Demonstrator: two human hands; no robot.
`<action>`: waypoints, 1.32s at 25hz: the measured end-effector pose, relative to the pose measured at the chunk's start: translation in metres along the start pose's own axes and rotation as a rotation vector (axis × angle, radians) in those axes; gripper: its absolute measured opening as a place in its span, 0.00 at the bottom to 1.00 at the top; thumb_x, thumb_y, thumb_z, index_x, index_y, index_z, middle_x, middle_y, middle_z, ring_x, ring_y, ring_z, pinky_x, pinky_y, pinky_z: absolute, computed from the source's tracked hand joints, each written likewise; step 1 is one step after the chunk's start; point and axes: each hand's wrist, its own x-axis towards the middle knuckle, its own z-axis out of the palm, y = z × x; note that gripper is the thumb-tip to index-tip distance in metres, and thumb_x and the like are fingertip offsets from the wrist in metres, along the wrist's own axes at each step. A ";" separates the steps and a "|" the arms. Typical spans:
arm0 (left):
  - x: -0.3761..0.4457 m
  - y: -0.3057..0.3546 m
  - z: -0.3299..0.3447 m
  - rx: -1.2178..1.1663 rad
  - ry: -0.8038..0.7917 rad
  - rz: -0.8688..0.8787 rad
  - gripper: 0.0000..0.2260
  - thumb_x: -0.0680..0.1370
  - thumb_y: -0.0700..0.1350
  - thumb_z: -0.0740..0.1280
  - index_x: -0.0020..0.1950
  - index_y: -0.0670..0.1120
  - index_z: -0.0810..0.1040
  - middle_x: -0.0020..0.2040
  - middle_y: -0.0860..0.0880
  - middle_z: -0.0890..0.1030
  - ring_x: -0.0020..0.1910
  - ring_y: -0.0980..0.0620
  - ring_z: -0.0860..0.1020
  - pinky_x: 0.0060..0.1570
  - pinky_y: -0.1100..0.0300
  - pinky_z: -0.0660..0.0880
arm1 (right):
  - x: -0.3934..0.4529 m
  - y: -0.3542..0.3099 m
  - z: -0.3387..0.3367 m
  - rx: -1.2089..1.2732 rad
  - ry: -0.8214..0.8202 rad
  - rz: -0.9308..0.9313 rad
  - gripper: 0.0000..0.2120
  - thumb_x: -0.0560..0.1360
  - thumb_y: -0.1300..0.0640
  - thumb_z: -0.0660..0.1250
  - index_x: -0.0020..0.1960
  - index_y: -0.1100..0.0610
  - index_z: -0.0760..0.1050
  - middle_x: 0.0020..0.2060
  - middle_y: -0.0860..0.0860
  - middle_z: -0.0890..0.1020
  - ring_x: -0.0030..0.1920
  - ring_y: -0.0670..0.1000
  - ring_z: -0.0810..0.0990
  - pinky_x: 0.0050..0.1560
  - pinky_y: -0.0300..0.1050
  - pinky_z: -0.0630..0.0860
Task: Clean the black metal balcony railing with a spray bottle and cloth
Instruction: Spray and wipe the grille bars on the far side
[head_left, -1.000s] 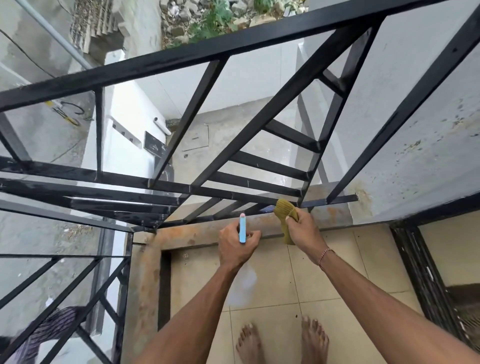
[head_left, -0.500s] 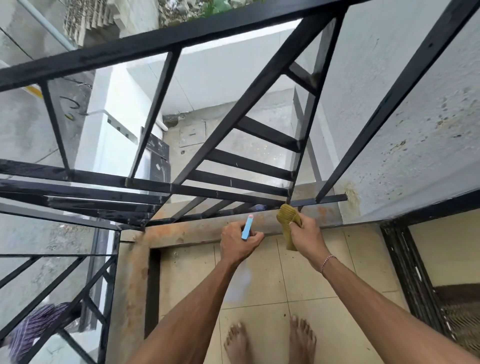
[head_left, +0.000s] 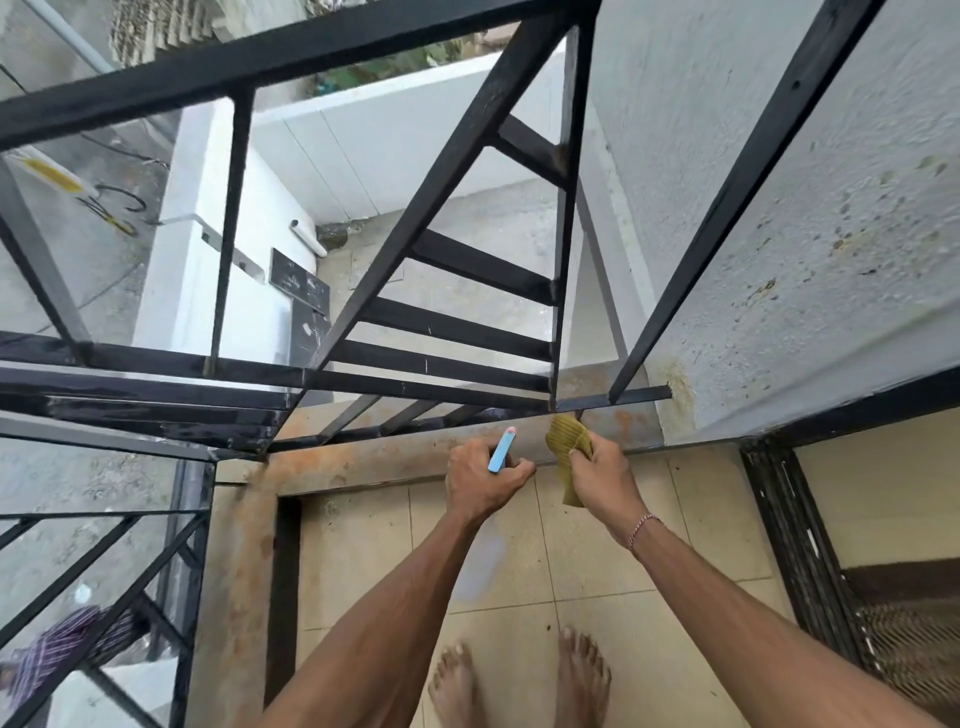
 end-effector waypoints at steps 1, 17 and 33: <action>-0.001 0.000 0.000 -0.015 0.005 0.001 0.10 0.73 0.54 0.75 0.37 0.51 0.80 0.28 0.58 0.75 0.26 0.59 0.74 0.30 0.70 0.71 | -0.001 0.000 -0.002 -0.003 -0.003 0.001 0.11 0.83 0.62 0.57 0.59 0.55 0.78 0.41 0.52 0.78 0.39 0.48 0.74 0.38 0.41 0.71; -0.047 0.047 -0.103 -0.120 0.432 -0.132 0.13 0.72 0.54 0.73 0.38 0.46 0.77 0.29 0.51 0.76 0.28 0.55 0.74 0.31 0.71 0.67 | -0.033 -0.038 0.014 -0.060 -0.079 0.006 0.09 0.82 0.59 0.59 0.50 0.60 0.77 0.38 0.54 0.77 0.36 0.50 0.73 0.36 0.42 0.69; -0.048 0.069 -0.065 -0.021 0.105 -0.048 0.09 0.72 0.51 0.75 0.37 0.50 0.79 0.29 0.55 0.76 0.29 0.56 0.76 0.34 0.63 0.78 | -0.044 -0.047 -0.022 -0.017 -0.024 0.006 0.12 0.82 0.62 0.58 0.53 0.51 0.79 0.44 0.57 0.82 0.40 0.50 0.77 0.40 0.44 0.74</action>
